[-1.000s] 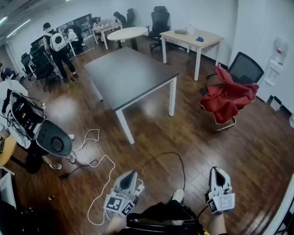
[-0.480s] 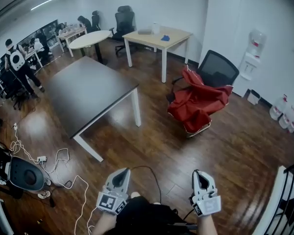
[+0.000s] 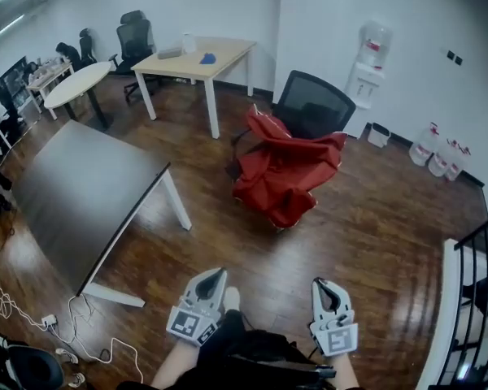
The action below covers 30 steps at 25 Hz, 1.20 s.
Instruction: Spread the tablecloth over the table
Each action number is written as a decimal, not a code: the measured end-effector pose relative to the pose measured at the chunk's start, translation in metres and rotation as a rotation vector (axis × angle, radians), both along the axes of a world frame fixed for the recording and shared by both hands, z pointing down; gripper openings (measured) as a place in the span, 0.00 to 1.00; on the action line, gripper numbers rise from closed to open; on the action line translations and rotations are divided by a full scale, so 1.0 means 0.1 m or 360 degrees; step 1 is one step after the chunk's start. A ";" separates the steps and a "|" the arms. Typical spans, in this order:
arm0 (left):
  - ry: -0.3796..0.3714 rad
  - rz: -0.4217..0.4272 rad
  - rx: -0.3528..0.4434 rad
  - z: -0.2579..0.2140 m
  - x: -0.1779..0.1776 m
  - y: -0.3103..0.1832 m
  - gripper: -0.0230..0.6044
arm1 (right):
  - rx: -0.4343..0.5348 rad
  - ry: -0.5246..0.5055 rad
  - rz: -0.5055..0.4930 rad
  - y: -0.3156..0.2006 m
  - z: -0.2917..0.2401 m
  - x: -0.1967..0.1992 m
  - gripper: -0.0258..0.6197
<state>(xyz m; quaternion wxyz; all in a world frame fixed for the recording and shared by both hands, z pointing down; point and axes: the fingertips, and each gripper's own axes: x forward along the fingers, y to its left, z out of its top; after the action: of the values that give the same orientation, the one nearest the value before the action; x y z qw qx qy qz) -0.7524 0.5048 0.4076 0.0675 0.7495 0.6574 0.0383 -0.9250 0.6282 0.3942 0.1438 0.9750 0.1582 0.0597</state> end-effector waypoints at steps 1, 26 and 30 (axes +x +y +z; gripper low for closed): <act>-0.0002 0.0033 -0.0015 -0.02 0.16 0.14 0.02 | -0.0077 -0.0051 0.0020 0.08 0.04 0.13 0.05; -0.0116 -0.0123 -0.0004 0.29 2.92 1.30 0.02 | -0.0001 -0.0305 0.0009 1.70 0.17 3.18 0.05; -0.0098 -0.0268 0.0039 0.38 3.04 1.44 0.02 | 0.0026 -0.0342 -0.0135 1.96 0.38 3.52 0.05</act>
<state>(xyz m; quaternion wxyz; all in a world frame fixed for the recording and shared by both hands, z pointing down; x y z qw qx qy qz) -0.4479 0.6490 0.4460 0.0815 0.8013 0.5892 0.0635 -0.5732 0.8239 0.4326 0.1545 0.9700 0.1001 0.1589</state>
